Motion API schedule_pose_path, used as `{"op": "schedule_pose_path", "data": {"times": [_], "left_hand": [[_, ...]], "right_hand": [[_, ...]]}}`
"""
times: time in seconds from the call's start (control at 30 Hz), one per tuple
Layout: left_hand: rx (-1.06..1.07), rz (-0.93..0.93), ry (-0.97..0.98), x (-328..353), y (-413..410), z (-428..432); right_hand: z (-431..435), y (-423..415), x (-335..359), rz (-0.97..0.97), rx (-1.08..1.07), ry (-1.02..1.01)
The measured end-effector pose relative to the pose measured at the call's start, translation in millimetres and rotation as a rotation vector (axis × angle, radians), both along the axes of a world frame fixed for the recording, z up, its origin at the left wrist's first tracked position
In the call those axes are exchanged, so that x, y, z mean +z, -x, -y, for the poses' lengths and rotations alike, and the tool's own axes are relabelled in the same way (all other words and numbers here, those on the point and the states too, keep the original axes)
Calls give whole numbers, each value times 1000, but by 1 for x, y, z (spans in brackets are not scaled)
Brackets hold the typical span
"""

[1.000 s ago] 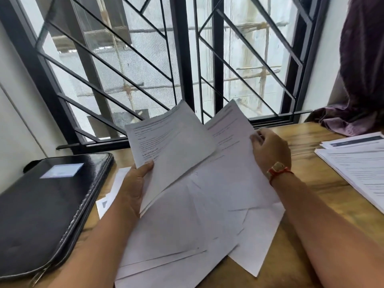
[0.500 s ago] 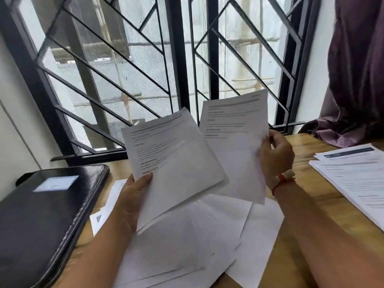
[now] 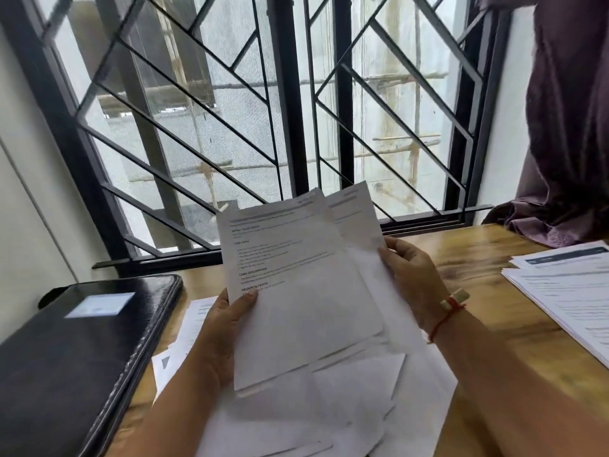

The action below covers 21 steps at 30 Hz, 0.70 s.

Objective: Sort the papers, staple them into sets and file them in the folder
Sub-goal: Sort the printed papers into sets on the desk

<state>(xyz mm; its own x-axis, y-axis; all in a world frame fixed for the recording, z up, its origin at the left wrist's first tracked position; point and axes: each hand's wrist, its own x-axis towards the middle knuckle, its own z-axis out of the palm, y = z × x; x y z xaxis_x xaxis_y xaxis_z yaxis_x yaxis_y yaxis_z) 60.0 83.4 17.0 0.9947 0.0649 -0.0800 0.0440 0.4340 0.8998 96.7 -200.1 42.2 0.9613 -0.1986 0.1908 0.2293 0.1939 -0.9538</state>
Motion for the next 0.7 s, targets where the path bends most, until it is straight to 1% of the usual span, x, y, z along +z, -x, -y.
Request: {"op": "schedule_pose_path", "data": {"times": [0.2, 0.47, 0.7], "left_hand": [[-44, -36, -38, 0, 3, 4], [-107, -12, -39, 1, 6, 7], [-196, 14, -51, 2, 7, 6]], "right_hand": [[-17, 12, 1, 5, 241, -220], [-22, 21, 8, 21, 382, -271], [-21, 23, 14, 38, 431, -321]]}}
